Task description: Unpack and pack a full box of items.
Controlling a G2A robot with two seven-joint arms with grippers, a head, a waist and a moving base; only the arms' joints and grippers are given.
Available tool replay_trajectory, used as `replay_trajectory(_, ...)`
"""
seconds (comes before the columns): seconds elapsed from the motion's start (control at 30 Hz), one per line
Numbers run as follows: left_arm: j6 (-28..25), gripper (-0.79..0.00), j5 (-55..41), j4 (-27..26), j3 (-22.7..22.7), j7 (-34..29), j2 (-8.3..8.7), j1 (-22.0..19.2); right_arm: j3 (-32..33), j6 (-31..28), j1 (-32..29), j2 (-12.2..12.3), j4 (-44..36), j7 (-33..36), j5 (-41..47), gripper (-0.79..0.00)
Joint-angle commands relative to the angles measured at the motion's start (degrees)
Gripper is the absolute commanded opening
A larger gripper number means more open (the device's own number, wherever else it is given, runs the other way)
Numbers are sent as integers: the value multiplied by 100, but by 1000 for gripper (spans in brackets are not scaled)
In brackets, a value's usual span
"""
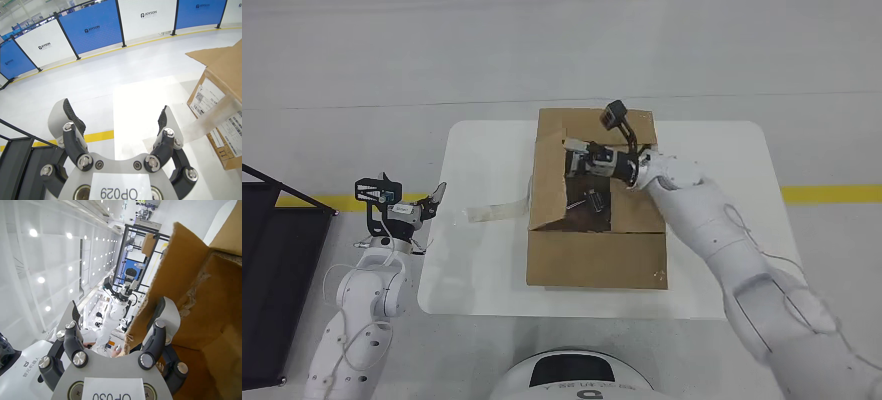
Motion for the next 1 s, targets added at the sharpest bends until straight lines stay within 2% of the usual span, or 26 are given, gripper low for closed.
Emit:
replay_trajectory(0.0,0,0,0,0,0,0,0,0,-195,32,150,-109,55,-55,-130,-40)
replay_trajectory(0.07,0,0,0,0,0,0,0,0,-389,78,274,-228,70,-113,-231,0)
replay_trajectory(0.37,0,0,0,0,0,0,0,0,-1197,414,783,-761,618,-559,-956,0)
replay_trajectory(0.6,0,0,0,0,0,0,0,0,-1536,677,930,-1129,1349,-476,-1043,0)
replay_trajectory(0.7,0,0,0,0,0,0,0,0,-1519,463,1033,-1212,1554,-456,-1034,0)
replay_trajectory(0.8,0,0,0,0,0,0,0,0,-1391,-130,1153,-1217,1583,-287,-965,0)
replay_trajectory(0.93,0,0,0,0,0,0,0,0,-924,-956,1187,-1060,1524,77,-459,0)
replay_trajectory(0.97,0,0,0,0,0,0,0,0,-798,-985,1154,-988,1374,49,-361,0)
